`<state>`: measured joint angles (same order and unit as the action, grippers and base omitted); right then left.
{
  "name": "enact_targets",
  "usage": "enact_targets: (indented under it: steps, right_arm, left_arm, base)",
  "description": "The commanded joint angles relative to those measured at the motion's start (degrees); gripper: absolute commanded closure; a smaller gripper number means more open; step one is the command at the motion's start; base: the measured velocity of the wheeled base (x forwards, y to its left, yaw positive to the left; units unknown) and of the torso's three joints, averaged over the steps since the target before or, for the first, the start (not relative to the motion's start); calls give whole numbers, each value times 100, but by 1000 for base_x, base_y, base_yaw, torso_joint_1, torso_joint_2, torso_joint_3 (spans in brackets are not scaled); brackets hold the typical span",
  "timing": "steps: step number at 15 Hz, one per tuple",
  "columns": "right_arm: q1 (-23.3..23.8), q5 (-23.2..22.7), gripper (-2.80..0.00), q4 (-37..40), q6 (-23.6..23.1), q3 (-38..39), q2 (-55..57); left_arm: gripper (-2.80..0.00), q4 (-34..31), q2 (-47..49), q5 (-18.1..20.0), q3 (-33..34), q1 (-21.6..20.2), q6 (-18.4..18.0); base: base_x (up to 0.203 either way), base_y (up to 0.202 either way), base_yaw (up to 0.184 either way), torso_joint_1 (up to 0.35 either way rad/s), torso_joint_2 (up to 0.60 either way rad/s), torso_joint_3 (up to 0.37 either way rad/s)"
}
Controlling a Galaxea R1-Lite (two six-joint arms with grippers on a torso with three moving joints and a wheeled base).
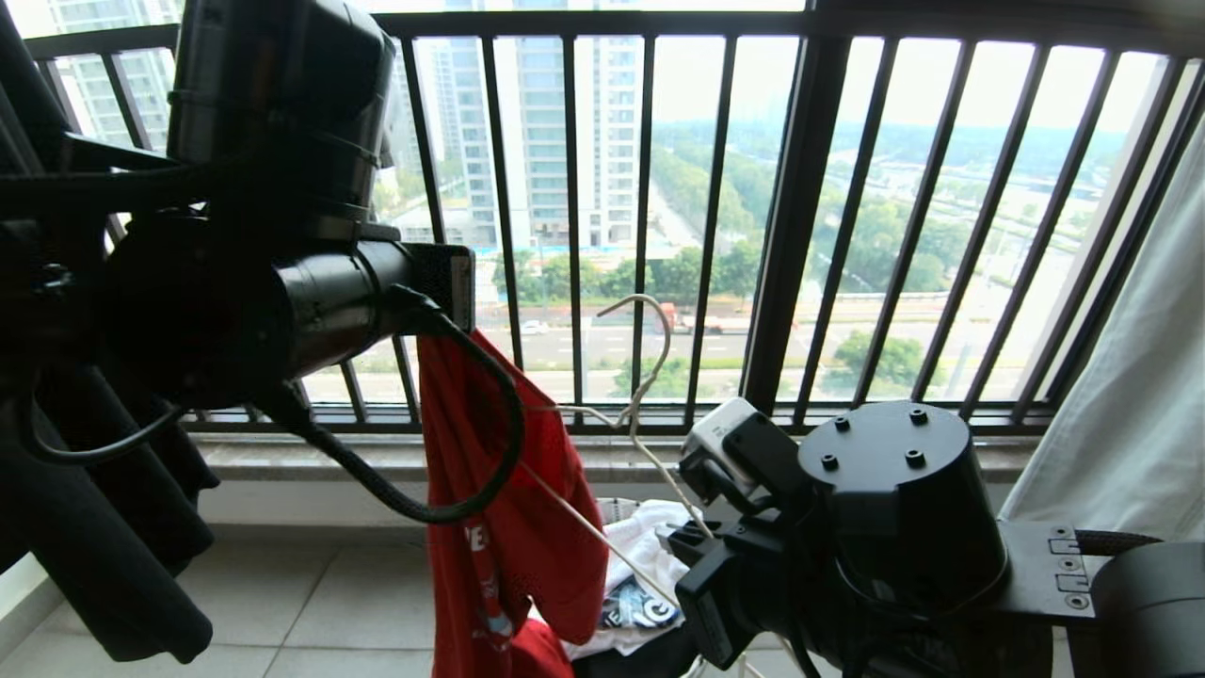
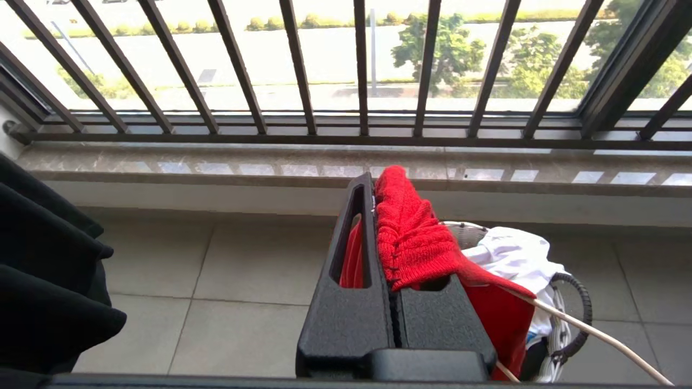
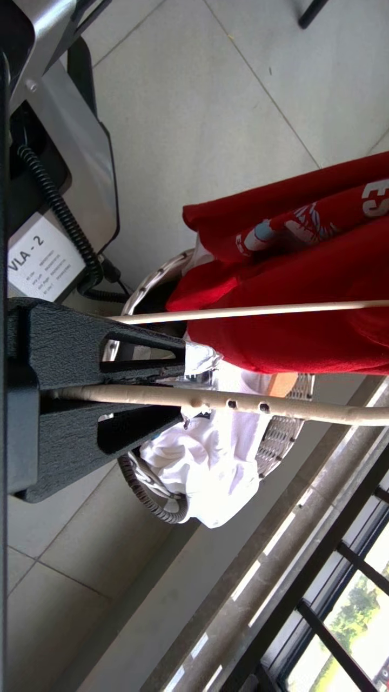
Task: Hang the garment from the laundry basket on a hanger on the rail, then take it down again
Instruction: Hang the clothes on the clothes rack
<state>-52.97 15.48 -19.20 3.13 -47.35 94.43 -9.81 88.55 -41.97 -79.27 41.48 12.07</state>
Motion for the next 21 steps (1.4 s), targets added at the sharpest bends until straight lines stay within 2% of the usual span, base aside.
enact_targets:
  steps: [1,7,9,11,12,14,18,21]
  right_arm:
    - [105,42,0,185,-5,-97,-82]
    - [331,192,0,514,-15,-293,-82]
    - [397,611,0,509,-170,-319,-41]
    - [500,821,0,522,-233,-365,-38]
    - [541,833,0,547,-241,-397,-38]
    - [568,839,0,619,-243,-415,-70]
    - [636,834,0,1027,-242,-519,-230]
    - [613,537,0,1148,-236,-503,-461]
  left_arm:
    - [0,314,287,-30,-77,-379,-72]
    - [0,436,478,47,-10,-650,-212]
    - [0,452,555,144,118,-819,-442]
    - [0,445,646,171,123,-887,-469]
    - [0,445,670,280,145,-896,-472]
    - [0,451,684,800,198,-1010,-469]
    - [0,947,930,1182,193,-1273,-482]
    - [0,954,1112,1893,190,-1431,-444]
  base:
    - [0,0,0,0,0,0]
    - [0,0,0,0,0,0]
    - [0,0,0,0,0,0]
    - [0,0,0,0,0,0]
    - [0,0,0,0,0,0]
    - [0,0,0,0,0,0]
    - [0,0,0,0,0,0]
    - [0,0,0,0,0,0]
